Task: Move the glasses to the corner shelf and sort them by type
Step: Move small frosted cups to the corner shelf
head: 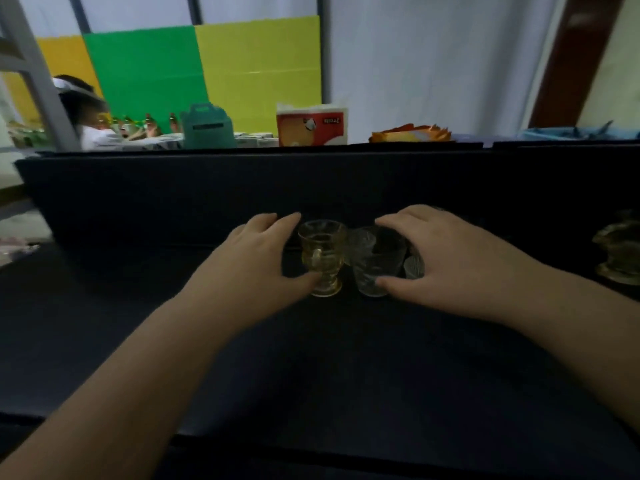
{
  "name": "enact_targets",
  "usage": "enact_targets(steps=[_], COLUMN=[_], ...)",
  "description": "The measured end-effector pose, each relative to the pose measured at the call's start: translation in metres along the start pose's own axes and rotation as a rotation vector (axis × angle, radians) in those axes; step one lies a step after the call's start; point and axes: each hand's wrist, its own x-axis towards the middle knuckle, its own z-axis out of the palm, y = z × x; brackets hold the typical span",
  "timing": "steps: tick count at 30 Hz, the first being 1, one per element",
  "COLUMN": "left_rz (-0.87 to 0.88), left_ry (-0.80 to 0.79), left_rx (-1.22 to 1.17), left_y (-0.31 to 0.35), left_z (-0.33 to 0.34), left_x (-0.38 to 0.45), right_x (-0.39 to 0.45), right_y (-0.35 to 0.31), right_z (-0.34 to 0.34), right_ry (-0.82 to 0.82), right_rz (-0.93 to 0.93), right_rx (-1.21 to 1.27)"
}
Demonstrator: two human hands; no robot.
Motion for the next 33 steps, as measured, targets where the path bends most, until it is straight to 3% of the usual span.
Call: enact_targets(steps=[3, 10, 21, 28, 33], left_rz=[0.088, 0.196, 0.239, 0.216, 0.219], left_ry=[0.011, -0.209, -0.12, -0.032, -0.065], left_rx=[-0.057, -0.189, -0.237, -0.303, -0.339], left_y=[0.002, 0.009, -0.042, -0.069, -0.075], left_z=[0.005, 0.015, -0.001, -0.009, -0.006], left_x=[0.035, 0.081, 0.051, 0.038, 0.034], right_x=[0.007, 0.007, 0.063, 0.152, 0.183], right_y=[-0.014, -0.037, -0.053, -0.055, -0.038], right_z=[0.007, 0.014, 0.009, 0.03, 0.055], right_ry=[0.02, 0.016, -0.035, -0.431, -0.727], right_rz=[0.088, 0.229, 0.304, 0.472, 0.657], right_rx=[-0.034, -0.088, -0.109, -0.202, -0.187])
